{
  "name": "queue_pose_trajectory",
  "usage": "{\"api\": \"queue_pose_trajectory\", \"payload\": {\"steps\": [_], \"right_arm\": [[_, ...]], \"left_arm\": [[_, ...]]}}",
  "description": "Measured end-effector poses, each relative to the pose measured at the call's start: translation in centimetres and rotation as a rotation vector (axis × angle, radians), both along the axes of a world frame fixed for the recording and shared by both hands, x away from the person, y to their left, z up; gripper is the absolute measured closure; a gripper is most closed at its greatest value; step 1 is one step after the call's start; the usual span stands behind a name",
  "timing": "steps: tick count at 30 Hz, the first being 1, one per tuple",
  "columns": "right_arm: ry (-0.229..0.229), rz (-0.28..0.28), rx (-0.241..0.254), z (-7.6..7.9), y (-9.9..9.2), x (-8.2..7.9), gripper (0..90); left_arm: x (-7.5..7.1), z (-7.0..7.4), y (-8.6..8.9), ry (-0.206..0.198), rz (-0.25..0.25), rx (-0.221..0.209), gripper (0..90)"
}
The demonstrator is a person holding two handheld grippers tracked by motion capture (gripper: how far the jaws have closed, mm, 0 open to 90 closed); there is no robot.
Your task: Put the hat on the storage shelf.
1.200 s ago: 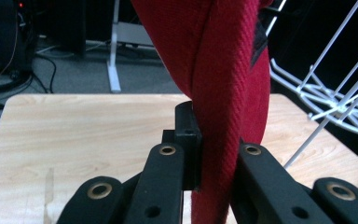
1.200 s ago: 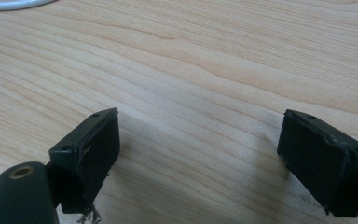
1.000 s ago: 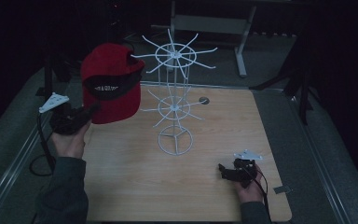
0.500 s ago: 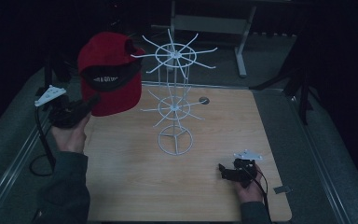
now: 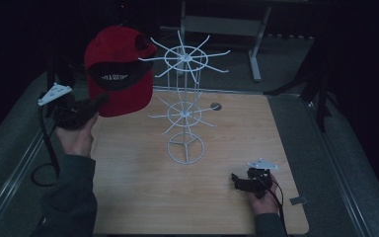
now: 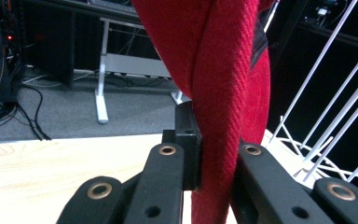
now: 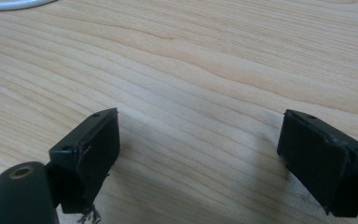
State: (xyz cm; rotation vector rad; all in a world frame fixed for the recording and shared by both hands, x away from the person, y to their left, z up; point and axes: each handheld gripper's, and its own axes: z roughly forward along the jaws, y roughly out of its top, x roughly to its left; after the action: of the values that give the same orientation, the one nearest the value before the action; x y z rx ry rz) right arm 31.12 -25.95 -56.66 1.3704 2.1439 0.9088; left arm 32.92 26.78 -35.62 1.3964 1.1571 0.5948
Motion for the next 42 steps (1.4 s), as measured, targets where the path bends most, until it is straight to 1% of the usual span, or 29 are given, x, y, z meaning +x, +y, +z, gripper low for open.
{"api": "queue_pose_trajectory", "payload": {"steps": [5, 15, 29, 31, 34, 39, 42], "right_arm": [[0.000, 0.000, -0.001, 0.0, 0.0, 0.0, 12.8], [0.002, -0.001, 0.001, 0.0, 0.0, 0.0, 12.8], [0.002, 0.000, 0.000, 0.0, 0.1, 0.1, 12.8], [0.002, 0.000, 0.000, 0.0, 0.1, 0.0, 12.8], [0.002, -0.001, 0.000, 0.0, 0.1, 0.0, 12.8], [0.002, 0.000, 0.000, 0.0, 0.1, 0.0, 13.0], [0.002, 0.000, 0.000, 0.0, 0.1, 0.0, 13.1]], "left_arm": [[0.5, 0.4, -0.2, -0.002, -0.017, -0.017, 86.0], [1.0, 1.0, -0.5, -0.011, -0.024, -0.052, 86.1], [1.1, 1.9, -0.7, -0.026, -0.024, -0.052, 86.0], [1.1, 2.2, -0.8, -0.035, -0.023, -0.050, 86.1], [1.0, 2.3, -0.8, -0.044, -0.024, -0.061, 86.1], [1.0, 2.3, -0.7, -0.045, -0.024, -0.065, 86.0], [1.0, 2.3, -0.7, -0.048, -0.022, -0.077, 86.0]]}}
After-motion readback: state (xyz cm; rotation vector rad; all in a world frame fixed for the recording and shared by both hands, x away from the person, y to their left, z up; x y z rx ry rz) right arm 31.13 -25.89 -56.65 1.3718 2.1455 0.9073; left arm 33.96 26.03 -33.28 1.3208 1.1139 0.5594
